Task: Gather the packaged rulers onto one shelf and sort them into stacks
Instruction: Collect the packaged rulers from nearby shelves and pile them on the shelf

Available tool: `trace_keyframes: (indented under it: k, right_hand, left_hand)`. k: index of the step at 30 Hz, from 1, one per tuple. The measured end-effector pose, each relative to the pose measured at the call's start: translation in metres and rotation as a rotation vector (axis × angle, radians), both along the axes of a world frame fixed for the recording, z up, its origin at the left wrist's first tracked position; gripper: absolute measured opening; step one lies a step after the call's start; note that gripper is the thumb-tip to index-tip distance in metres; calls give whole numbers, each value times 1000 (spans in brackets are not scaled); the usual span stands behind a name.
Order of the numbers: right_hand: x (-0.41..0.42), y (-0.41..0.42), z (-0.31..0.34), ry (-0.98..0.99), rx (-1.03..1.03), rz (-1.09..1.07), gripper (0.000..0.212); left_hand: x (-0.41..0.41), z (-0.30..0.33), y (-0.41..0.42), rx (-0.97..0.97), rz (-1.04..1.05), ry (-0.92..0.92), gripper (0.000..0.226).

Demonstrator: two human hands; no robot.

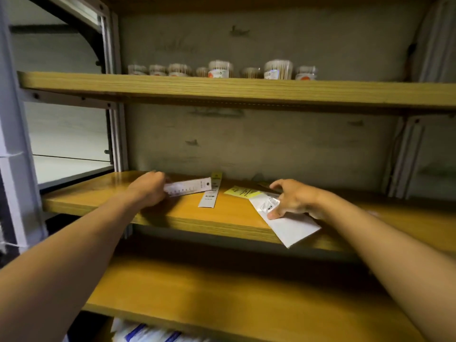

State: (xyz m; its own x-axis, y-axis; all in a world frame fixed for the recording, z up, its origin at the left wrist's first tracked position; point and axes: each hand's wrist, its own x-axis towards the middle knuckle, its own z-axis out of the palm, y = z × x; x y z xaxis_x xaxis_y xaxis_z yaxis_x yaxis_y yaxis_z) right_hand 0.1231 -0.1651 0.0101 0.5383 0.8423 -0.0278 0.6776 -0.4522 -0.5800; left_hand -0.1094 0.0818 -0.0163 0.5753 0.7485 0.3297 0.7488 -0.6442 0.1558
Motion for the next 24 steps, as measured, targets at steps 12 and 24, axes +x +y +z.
trace_keyframes:
  k: [12,24]
  right_hand:
    - [30,-103,18,39,399,-203,107]
    - [65,-285,34,-87,550,-374,29]
  left_hand:
    - [74,43,-115,-193,-485,-301,17]
    - [217,52,-290,-637,-1157,-405,19]
